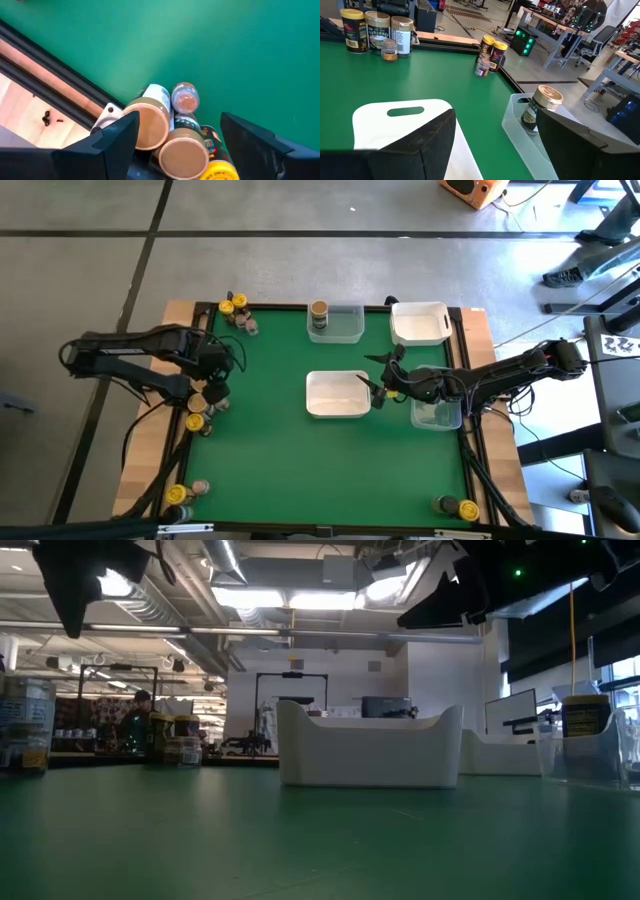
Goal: Sort spices by type
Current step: Put the golden seasoning bottle into the top transparent bin
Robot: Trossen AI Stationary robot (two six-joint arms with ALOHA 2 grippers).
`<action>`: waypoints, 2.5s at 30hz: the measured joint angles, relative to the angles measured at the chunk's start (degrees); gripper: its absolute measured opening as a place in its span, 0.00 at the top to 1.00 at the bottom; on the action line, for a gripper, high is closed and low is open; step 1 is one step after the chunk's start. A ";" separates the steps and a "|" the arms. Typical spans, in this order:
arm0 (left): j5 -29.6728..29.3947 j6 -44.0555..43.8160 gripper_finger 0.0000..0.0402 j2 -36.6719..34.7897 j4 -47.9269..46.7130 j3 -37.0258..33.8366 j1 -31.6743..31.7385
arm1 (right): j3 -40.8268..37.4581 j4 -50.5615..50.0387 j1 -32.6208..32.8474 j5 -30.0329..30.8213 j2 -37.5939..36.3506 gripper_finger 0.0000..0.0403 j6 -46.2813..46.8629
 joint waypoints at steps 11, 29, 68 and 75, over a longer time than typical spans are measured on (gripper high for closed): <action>-2.12 -1.81 0.29 -0.03 0.04 -0.20 2.82 | 0.00 0.11 0.00 0.02 0.00 0.32 0.04; -1.81 2.81 0.05 -0.01 0.13 -8.72 4.15 | 0.00 0.13 0.00 0.02 0.00 0.32 0.04; 2.65 6.67 0.17 10.20 2.05 -16.74 10.74 | 0.00 0.20 0.00 0.02 0.00 0.32 0.04; 3.30 7.93 0.26 11.62 2.12 -16.72 11.52 | 0.00 0.17 0.00 0.02 0.00 0.32 0.04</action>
